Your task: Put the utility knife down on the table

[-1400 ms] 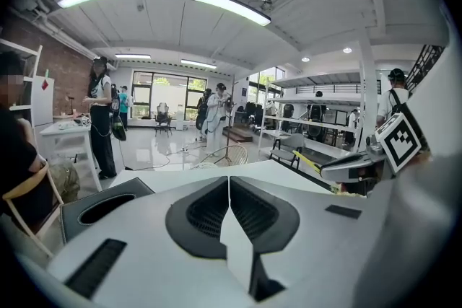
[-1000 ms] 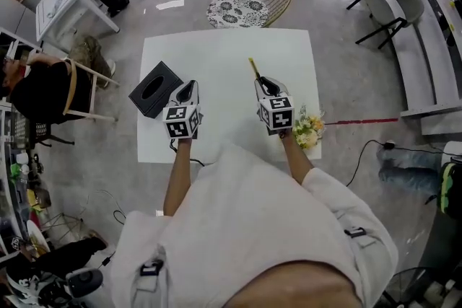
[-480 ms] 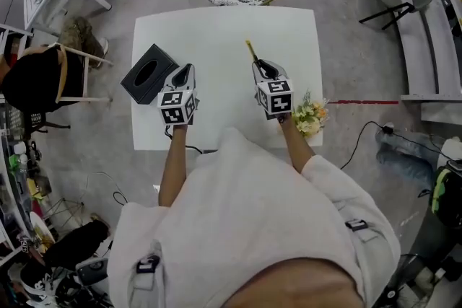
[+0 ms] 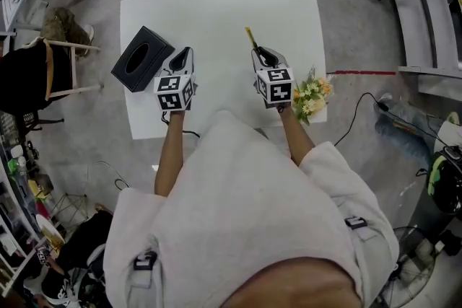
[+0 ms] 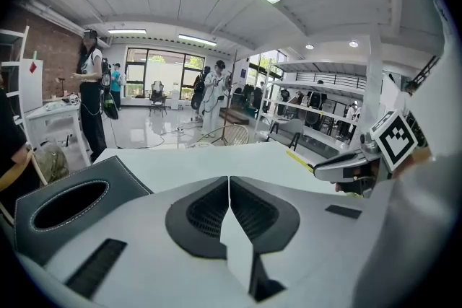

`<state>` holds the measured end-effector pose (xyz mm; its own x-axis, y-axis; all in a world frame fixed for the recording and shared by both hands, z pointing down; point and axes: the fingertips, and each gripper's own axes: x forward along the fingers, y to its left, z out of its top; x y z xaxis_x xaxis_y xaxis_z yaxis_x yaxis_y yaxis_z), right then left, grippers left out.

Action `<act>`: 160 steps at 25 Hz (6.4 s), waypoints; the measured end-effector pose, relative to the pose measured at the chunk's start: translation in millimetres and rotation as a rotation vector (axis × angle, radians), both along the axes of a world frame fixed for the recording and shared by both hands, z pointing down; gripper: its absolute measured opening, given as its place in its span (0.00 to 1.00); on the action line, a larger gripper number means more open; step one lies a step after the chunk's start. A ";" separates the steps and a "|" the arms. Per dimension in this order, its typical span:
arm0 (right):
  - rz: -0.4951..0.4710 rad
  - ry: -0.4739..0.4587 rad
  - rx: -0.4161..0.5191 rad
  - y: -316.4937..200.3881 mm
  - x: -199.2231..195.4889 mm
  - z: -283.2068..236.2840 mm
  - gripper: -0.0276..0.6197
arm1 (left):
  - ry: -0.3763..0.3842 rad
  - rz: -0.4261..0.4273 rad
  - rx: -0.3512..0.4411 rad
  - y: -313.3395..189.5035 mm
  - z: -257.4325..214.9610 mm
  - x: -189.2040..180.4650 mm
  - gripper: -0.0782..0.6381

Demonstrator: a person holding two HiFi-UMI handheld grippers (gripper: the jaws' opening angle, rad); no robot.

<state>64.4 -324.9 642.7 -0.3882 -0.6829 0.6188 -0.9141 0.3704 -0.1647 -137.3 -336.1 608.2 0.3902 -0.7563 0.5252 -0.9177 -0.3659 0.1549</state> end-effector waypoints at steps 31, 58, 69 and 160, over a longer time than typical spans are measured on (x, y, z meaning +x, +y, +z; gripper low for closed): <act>-0.090 0.084 -0.102 -20.8 -56.4 45.6 0.17 | 0.052 -0.019 -0.055 15.0 24.1 -24.6 0.14; -0.178 0.227 -0.193 -85.5 -85.3 95.0 0.17 | 0.052 -0.034 -0.061 17.5 23.9 -32.7 0.14; -0.183 0.209 -0.181 -87.1 -86.5 95.2 0.17 | 0.057 -0.032 -0.062 16.0 26.0 -31.6 0.14; 0.021 0.060 0.343 -8.6 -10.3 -116.9 0.09 | 0.053 -0.047 0.230 13.5 -95.7 -25.2 0.14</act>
<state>54.1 -333.5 525.7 -0.3416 -0.8627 0.3730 -0.9265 0.3757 0.0203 -162.6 -322.6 512.5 0.3736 -0.8718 0.3168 -0.9275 -0.3537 0.1206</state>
